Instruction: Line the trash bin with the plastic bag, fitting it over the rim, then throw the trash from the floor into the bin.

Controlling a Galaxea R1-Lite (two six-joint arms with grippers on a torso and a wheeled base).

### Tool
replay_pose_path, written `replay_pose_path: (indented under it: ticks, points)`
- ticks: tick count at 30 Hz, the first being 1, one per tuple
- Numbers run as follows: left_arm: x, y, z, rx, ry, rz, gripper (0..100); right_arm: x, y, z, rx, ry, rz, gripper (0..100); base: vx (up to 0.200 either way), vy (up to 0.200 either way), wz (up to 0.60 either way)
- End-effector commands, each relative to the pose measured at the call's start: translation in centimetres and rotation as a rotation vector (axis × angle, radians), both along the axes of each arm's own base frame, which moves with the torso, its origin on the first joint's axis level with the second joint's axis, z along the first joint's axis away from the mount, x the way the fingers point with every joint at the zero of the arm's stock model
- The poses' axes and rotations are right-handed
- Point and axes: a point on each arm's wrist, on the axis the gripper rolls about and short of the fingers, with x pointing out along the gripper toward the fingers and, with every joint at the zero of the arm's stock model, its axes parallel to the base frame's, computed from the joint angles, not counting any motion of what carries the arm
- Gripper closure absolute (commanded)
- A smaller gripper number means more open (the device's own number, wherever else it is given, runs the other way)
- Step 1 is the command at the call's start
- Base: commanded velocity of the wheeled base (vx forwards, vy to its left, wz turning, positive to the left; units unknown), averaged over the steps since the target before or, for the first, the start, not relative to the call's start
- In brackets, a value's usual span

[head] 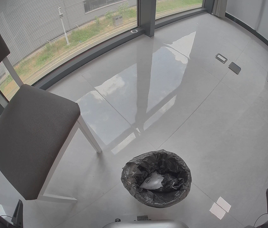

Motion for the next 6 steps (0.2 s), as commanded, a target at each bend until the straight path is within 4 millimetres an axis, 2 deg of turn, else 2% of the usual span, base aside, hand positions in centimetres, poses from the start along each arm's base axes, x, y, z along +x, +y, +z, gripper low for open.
replay_pose_path:
  ticks: [1, 6]
  points:
    - [0.01, 0.00, -0.52, 0.000, 0.001, 0.000, 0, 0.08, 0.00, -0.50, 0.000, 0.010, 0.000, 0, 0.000, 0.000, 0.00]
    - [0.01, 0.00, -0.52, 0.000, 0.001, 0.000, 0, 0.08, 0.00, -0.50, 0.000, 0.010, 0.000, 0, 0.000, 0.000, 0.00]
